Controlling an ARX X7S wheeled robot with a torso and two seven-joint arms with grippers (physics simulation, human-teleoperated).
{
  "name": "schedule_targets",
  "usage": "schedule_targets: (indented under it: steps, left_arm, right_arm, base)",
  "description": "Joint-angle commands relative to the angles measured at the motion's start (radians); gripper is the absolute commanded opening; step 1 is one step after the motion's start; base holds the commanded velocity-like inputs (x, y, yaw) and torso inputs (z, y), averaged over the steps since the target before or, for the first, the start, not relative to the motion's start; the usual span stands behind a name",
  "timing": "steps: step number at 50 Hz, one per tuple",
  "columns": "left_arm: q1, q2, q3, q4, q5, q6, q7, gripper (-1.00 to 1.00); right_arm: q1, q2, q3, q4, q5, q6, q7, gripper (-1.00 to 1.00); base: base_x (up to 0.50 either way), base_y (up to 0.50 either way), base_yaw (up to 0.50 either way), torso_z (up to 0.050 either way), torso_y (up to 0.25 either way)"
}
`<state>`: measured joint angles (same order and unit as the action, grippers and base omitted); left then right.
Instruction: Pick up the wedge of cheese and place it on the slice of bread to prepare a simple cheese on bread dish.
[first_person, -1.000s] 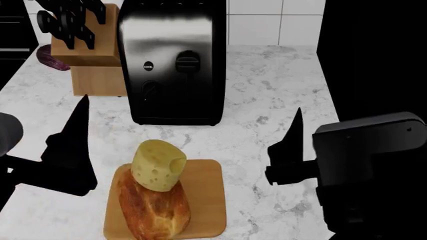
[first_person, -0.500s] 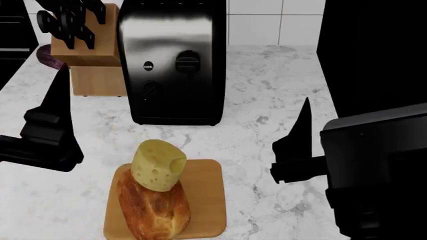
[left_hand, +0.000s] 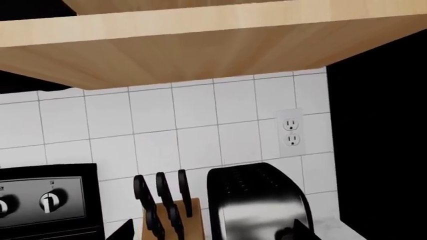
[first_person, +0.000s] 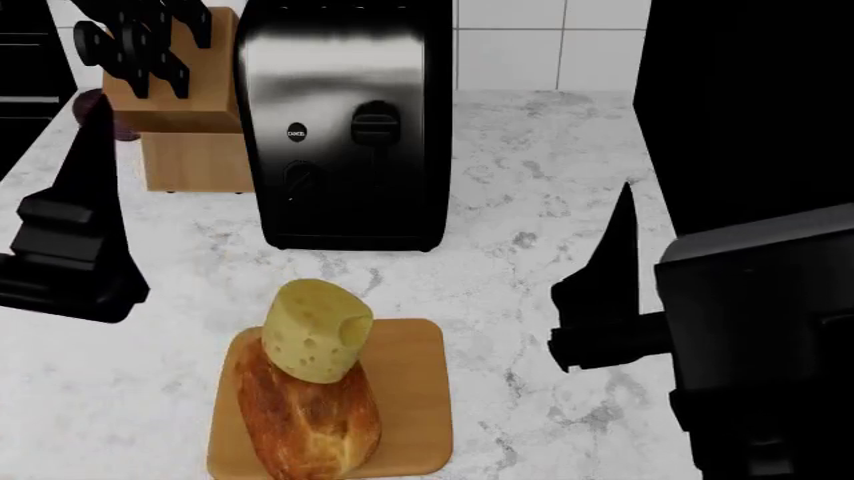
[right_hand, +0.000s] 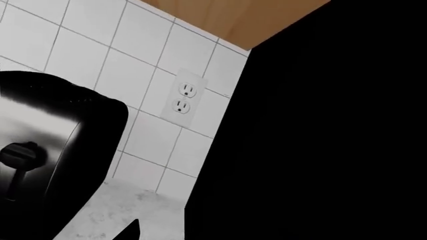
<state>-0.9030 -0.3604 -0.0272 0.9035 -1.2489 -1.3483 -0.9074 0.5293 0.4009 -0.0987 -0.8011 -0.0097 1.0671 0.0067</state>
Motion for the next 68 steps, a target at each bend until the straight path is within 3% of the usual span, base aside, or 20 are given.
schedule_targets:
  steps: [1,26,29,33,38,57,68]
  left_arm:
    - [-0.039,0.001,-0.028,0.001,-0.126,-0.009,-0.102,1.00]
    - [-0.080,-0.043,-0.025,0.010,-0.300,0.014,-0.246,1.00]
    - [-0.099,-0.057,-0.020,0.013,-0.357,0.025,-0.299,1.00]
    - [-0.123,-0.074,-0.010,0.013,-0.411,0.040,-0.352,1.00]
    - [-0.140,-0.087,-0.003,0.012,-0.435,0.049,-0.378,1.00]
    - [-0.128,-0.092,0.000,0.008,-0.383,0.056,-0.334,1.00]
    - [-0.137,-0.100,0.014,0.011,-0.407,0.071,-0.358,1.00]
  right_arm:
    - [0.068,0.016,-0.002,-0.093,0.000,0.112,-0.013,1.00]
    - [0.174,0.056,-0.002,-0.246,0.049,0.323,-0.041,1.00]
    - [0.198,0.099,0.026,-0.246,0.200,0.336,0.056,1.00]
    - [0.221,0.211,0.103,-0.245,0.623,0.331,0.351,1.00]
    - [0.241,0.257,0.138,-0.244,0.828,0.331,0.494,1.00]
    - [0.280,0.354,0.189,-0.236,1.263,0.320,0.795,1.00]
    - [0.312,0.427,0.206,-0.224,1.418,0.312,0.913,1.00]
  base:
    - [0.00,0.00,0.00,0.000,0.000]
    - [0.00,0.00,0.00,0.000,0.000]
    - [0.00,0.00,0.00,0.000,0.000]
    - [0.00,0.00,0.00,0.000,0.000]
    - [0.00,0.00,0.00,0.000,0.000]
    - [0.00,-0.01,-0.01,0.001,0.003]
    - [0.00,-0.03,-0.03,0.006,0.010]
